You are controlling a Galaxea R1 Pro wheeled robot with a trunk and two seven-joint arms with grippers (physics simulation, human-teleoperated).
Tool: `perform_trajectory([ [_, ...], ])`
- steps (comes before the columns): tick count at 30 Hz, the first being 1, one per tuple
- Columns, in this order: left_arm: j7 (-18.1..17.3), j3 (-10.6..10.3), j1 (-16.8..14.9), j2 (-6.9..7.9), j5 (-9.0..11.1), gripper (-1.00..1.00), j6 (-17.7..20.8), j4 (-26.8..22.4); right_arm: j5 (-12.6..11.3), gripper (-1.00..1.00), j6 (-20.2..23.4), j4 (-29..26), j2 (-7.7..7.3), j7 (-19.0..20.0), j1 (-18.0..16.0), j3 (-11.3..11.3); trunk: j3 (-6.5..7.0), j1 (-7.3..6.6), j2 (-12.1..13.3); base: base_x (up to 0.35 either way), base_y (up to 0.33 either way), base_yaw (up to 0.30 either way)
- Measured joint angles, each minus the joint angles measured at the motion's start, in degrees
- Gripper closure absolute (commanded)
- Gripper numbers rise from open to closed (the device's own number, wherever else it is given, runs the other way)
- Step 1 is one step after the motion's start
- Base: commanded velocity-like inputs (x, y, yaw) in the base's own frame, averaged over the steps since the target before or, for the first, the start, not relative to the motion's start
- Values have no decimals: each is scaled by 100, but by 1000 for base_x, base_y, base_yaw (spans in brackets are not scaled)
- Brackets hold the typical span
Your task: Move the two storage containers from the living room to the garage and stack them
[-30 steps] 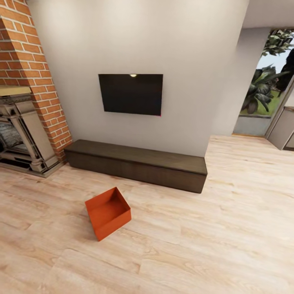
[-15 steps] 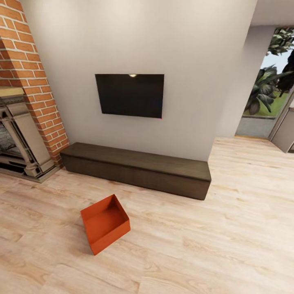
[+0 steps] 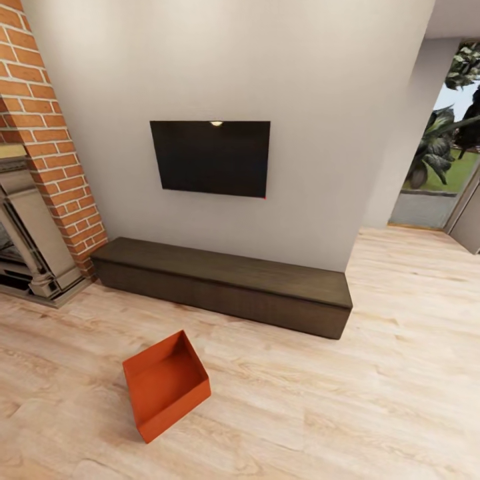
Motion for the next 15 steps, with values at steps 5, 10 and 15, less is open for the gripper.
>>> perform_trajectory([
  [5, 5, 0, 1, 1, 1, -100, 1, -1, 0, -100, 1, 0, -5, 0, 0, 0, 0, 2, 0, 232, 0, 113],
  [10, 5, -1, 1, 0, 1, -100, 1, -1, 0, -100, 1, 0, -8, 0, 0, 0, 0, 3, 1, 48, 0, 249],
  [15, 6, -1, 1, -7, 1, -100, 1, -1, 0, -100, 1, 0, -9, 0, -1, 0, 0, 3, 1, 7, 0, 266],
])
